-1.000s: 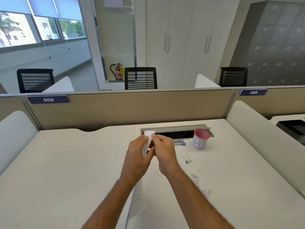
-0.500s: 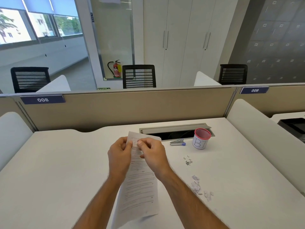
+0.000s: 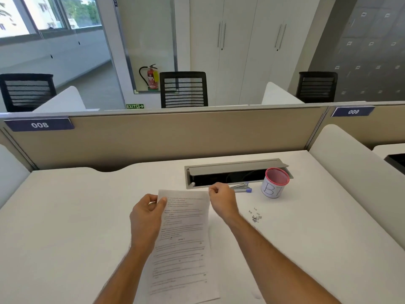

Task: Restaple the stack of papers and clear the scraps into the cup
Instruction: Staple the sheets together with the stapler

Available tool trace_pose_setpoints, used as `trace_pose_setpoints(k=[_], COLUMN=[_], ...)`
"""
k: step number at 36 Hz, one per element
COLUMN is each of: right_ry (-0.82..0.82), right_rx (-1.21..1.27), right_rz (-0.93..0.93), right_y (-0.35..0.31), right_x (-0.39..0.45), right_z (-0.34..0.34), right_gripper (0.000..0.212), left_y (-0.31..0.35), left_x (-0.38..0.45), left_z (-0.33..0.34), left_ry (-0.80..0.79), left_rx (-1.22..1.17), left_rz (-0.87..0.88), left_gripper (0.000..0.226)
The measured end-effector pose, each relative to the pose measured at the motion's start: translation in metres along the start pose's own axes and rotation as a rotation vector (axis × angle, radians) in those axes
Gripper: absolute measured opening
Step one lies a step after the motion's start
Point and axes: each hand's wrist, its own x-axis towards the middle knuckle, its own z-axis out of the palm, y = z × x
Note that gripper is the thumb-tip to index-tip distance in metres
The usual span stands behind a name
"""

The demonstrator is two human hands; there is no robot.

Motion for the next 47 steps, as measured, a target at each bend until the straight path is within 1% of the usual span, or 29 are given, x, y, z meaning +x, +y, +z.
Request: trace_pose_setpoints(k=[3, 5, 6, 8, 11, 14, 18, 22, 29, 31, 33, 35, 37, 38, 40, 42, 44, 47], right_ry=[0.056, 0.021, -0.003, -0.032, -0.023, -0.047, -0.095, -0.121, -0.069, -0.029, 0.062, 0.112, 0.110, 0.106, 0.045, -0.088, -0.209, -0.344], right_rx=[-0.204, -0.353, -0.433, -0.554, -0.737, -0.863, -0.986, -1.053, -1.006, -0.925, -0.732, -0.406, 0.020, 0.194, 0.439, 0.634, 0.729, 0.777], right_rz=[0.086, 0.118, 0.116, 0.064, -0.071, -0.094, -0.116, -0.154, -0.234, -0.272, -0.310, -0.247, -0.120, -0.059, 0.067, 0.215, 0.313, 0.352], right_y=[0.026, 0.042, 0.048, 0.059, 0.074, 0.086, 0.096, 0.100, 0.112, 0.111, 0.105, 0.088, 0.065, 0.051, 0.026, 0.007, -0.009, -0.030], right_x=[0.034, 0.055, 0.063, 0.076, 0.087, 0.098, 0.108, 0.115, 0.126, 0.124, 0.116, 0.097, 0.067, 0.049, 0.012, -0.019, -0.048, -0.088], right_z=[-0.003, -0.004, -0.004, -0.005, -0.006, -0.005, -0.003, -0.004, -0.017, -0.015, -0.007, 0.002, 0.011, 0.014, 0.020, 0.026, 0.031, 0.031], right_gripper=[0.018, 0.013, 0.016, 0.026, 0.030, 0.033, 0.037, 0.036, 0.031, 0.030, 0.029, 0.027, 0.024, 0.022, 0.018, 0.015, 0.017, 0.022], left_y=[-0.003, -0.006, -0.008, -0.010, -0.014, -0.020, -0.025, -0.031, -0.034, -0.034, -0.032, -0.029, -0.023, -0.021, -0.017, -0.014, -0.010, -0.002], left_x=[0.006, 0.011, 0.014, 0.018, 0.023, 0.030, 0.037, 0.039, 0.037, 0.035, 0.033, 0.030, 0.026, 0.024, 0.018, 0.013, 0.008, 0.002], left_z=[-0.001, 0.000, 0.000, 0.000, 0.000, 0.001, 0.005, 0.008, 0.010, 0.009, 0.008, 0.008, 0.009, 0.010, 0.009, 0.008, 0.008, 0.006], left_ry=[-0.004, -0.006, -0.010, -0.021, -0.038, -0.040, -0.060, -0.077, -0.067, -0.069, -0.062, -0.061, -0.064, -0.064, -0.063, -0.064, -0.050, -0.019], left_rx=[0.086, 0.140, 0.167, 0.197, 0.198, 0.201, 0.190, 0.166, 0.105, 0.076, 0.050, 0.030, 0.009, -0.004, -0.017, -0.002, 0.016, 0.020], left_rz=[0.037, 0.058, 0.070, 0.095, 0.117, 0.116, 0.087, 0.058, 0.028, 0.012, 0.002, -0.004, -0.010, -0.010, 0.000, 0.020, 0.038, 0.039], left_gripper=[0.027, 0.030, 0.030, 0.031, 0.029, 0.031, 0.031, 0.031, 0.035, 0.035, 0.034, 0.034, 0.034, 0.033, 0.033, 0.032, 0.029, 0.028])
